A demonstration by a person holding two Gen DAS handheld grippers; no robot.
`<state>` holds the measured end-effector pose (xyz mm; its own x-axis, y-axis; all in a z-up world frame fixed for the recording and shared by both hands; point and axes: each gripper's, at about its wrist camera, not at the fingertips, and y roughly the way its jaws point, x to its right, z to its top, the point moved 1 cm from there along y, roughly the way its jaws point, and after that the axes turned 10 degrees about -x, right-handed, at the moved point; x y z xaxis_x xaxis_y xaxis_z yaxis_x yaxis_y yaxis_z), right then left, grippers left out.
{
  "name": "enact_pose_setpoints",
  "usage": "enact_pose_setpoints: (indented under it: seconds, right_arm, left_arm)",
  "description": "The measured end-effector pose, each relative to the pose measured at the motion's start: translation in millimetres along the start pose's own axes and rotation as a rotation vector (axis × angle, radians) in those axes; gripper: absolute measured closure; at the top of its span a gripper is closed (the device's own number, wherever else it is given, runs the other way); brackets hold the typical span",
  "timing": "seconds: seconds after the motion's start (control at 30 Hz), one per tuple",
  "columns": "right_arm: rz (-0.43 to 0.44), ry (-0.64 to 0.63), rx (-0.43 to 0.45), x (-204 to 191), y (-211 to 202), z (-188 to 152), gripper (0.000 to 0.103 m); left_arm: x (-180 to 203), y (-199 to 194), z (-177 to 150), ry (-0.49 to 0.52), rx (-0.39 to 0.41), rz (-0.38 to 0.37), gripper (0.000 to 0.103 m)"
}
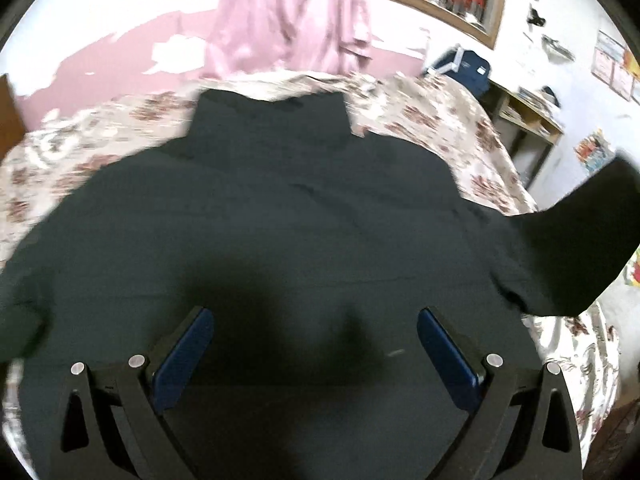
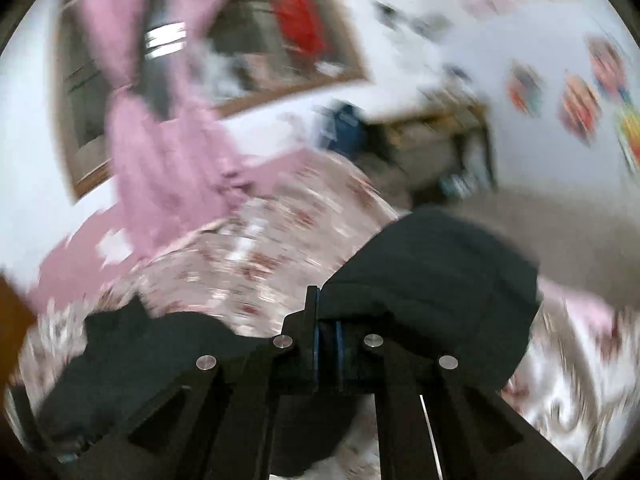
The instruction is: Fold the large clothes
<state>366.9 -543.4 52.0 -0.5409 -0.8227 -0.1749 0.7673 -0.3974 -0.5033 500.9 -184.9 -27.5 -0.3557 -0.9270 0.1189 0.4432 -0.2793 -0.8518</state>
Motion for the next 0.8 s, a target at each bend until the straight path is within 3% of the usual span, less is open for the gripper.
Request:
enact_pose_setpoints:
  seconds: [0.17,0.33,0.53,0.63,0.7,0.77,0.8]
  right_arm:
    - [0.118,-0.273,0.032,-130,-22,2,0.097]
    - [0.238,-0.488,-0.023,-240,-30,-42,0.097]
    - [0.335,-0.663,-0.214,-335,-15,-136,0.097]
    - [0.351,-0.733,-0.334,-351,5,-181,0.094]
    - [0.352,-0.782,-0.41,-347,16,-203,0.089]
    - [0.382,-0.8,-0.428,-341,12,-216,0.062]
    - [0.409,-0.797,-0.42,-334,3,-219,0.056]
  left_arm:
    - [-89,-39,-20,-0.126,0.008,0.013,0.001]
    - [-150,-63,-39,-0.222,0.044,-0.001,0.001]
    - [-190,-72,-57,-0.264,0.062,-0.055,0.001]
    - [-199,-61,-60,-0.293,0.049,-0.123,0.001]
    - [-199,-52,-62,-0.298,0.038,-0.178,0.001]
    - [-195,-43,-63,-0.291,0.026,-0.231,0.0]
    - [-193,-38,-62,-0.286,0.02,-0.253,0.0]
